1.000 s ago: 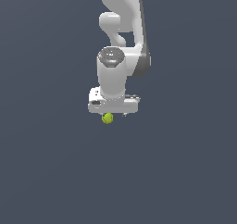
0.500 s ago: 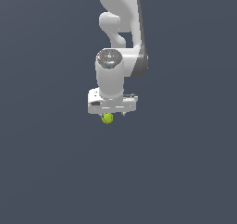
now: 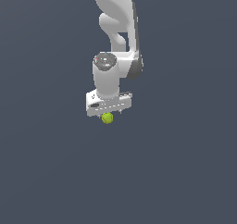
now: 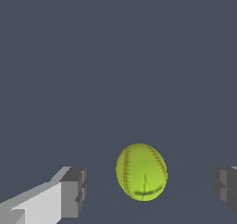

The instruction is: Pick up the object and move it to a goal position.

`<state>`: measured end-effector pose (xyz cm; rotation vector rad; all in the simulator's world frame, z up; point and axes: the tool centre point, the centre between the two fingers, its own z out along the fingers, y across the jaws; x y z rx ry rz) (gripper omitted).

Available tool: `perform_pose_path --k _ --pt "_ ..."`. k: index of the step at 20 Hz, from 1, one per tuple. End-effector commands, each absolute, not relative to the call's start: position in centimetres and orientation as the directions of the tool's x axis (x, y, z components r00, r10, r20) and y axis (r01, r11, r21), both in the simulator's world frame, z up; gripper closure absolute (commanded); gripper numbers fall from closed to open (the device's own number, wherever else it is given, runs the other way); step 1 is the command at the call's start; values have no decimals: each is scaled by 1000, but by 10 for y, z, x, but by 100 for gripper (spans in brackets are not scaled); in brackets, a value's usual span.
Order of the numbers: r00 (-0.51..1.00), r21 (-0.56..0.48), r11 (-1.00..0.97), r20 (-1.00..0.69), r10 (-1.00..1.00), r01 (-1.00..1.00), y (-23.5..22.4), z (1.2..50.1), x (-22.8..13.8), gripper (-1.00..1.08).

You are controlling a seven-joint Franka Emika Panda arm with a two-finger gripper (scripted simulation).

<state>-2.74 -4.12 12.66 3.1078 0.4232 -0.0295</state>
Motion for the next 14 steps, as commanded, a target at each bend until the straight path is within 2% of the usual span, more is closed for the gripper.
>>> perform_pose_path --k 1,14 --pt "946 1 -946 -16 324 324 -45 120 -33 -92" --pt "839 0 -839 -3 543 543 -60 96 -59 -92"
